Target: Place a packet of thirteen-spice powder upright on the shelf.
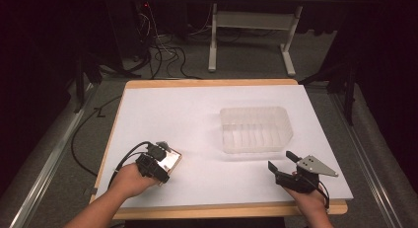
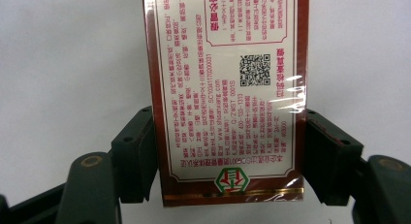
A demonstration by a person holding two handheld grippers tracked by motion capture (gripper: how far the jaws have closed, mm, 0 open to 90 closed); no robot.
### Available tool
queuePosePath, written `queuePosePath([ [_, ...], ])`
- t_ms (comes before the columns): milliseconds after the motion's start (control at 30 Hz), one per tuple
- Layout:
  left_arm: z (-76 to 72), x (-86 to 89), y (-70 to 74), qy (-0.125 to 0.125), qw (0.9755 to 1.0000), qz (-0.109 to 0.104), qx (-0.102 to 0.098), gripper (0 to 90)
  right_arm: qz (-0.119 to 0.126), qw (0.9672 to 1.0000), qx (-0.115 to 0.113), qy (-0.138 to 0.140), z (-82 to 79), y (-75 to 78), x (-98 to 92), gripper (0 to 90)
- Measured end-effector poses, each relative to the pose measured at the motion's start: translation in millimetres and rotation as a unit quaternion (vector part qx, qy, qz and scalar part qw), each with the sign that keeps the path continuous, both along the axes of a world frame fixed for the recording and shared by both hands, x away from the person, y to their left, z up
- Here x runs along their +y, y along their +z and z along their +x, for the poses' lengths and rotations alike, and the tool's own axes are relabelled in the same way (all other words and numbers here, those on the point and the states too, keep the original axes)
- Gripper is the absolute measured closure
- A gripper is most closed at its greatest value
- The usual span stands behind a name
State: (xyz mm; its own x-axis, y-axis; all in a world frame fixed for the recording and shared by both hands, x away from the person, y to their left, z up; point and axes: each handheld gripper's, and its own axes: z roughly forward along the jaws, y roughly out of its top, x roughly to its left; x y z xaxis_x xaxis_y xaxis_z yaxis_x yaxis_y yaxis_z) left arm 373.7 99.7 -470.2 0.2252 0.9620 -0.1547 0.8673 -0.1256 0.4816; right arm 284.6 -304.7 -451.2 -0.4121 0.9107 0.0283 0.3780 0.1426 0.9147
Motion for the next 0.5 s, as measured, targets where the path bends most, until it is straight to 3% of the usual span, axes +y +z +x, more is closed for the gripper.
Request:
queuePosePath([
  [500, -2.5, 0.2, 13.5, 0.005, 0.9983, -0.048, -0.032, 32.1, -0.001, 1.0, -0.001, -0.002, 0.0, -0.3, 0.2, 22.7],
])
